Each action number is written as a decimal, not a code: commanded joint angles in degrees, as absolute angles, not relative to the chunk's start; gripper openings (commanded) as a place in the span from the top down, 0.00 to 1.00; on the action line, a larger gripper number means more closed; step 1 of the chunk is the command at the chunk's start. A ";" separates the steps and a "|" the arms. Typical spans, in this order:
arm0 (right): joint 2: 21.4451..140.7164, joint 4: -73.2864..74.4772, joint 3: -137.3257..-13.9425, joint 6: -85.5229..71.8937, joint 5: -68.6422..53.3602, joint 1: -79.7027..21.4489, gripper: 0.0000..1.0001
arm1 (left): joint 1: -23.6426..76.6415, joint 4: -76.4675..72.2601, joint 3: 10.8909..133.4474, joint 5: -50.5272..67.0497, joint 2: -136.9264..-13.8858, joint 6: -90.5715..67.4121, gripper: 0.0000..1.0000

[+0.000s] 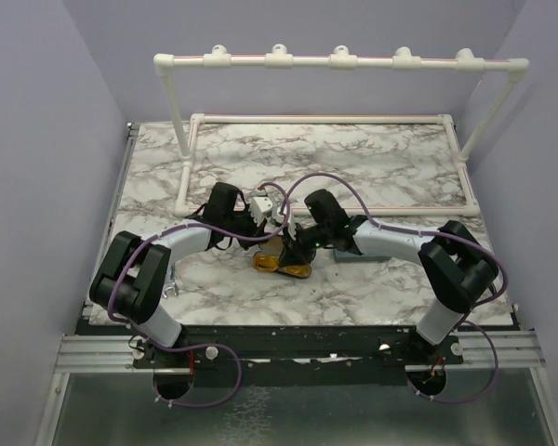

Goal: Organize the sunglasses
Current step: Adjust the sunglasses in the sunglasses case.

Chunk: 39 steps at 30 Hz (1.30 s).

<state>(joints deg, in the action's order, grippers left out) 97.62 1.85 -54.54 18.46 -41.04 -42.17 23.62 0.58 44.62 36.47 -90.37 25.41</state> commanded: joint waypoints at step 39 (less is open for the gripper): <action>89.57 4.27 -50.62 1.85 -44.84 -35.88 0.99 | 26.28 -0.09 45.79 35.22 -90.79 33.31 1.00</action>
<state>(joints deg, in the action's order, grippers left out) 90.83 3.29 -51.62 3.66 -40.29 -35.88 25.91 -1.19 45.08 36.27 -89.91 32.60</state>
